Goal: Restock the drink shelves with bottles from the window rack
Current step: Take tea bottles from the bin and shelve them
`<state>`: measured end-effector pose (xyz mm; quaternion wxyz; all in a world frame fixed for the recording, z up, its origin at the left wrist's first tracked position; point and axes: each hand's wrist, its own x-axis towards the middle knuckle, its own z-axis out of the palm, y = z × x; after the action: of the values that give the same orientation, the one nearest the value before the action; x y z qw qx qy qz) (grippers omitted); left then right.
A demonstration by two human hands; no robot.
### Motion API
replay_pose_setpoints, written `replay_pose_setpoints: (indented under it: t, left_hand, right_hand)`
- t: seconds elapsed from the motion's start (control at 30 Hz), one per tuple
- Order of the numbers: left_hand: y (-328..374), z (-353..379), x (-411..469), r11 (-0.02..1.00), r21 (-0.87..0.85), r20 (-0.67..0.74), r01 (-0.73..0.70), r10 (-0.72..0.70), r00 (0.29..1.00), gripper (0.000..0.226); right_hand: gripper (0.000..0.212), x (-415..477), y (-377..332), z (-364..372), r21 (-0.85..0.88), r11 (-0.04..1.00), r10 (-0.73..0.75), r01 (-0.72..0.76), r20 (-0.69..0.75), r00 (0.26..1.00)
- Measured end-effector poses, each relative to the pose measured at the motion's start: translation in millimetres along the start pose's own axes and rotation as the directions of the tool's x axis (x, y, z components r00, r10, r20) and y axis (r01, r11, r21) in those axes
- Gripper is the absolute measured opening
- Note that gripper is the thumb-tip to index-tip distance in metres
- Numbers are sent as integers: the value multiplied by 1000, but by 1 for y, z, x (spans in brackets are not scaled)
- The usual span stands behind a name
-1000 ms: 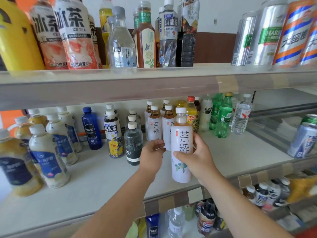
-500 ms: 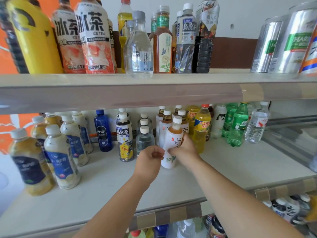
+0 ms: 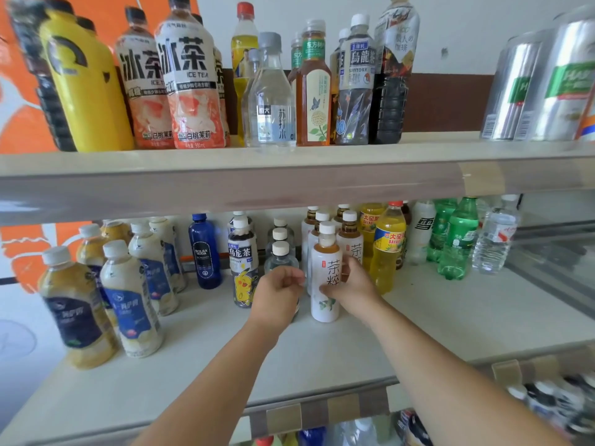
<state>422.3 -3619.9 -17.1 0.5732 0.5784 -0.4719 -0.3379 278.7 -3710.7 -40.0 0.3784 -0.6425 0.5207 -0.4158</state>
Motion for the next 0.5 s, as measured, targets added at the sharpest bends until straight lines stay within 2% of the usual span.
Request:
replay_pose_setpoints:
  t: [0.07, 0.23, 0.33, 0.5]
  left_hand:
    - [4, -3, -3, 1000, -21, -26, 5, -5, 1000, 32]
    - [18, -1, -23, 998, -52, -36, -31, 29, 999, 28]
    - [28, 3, -47, 994, -93, 11, -57, 59, 998, 27]
    - [29, 11, -98, 988, -136, 114, -75, 91, 989, 33]
  right_hand:
    - [79, -7, 1, -2, 28, 1000, 5, -5, 4, 1000]
    - [51, -45, -8, -11, 172, 982, -58, 74, -101, 993]
    - [33, -81, -21, -21, 262, 957, -100, 124, -104, 990]
    - [22, -154, -35, -48, 368, 917, -134, 155, -82, 988]
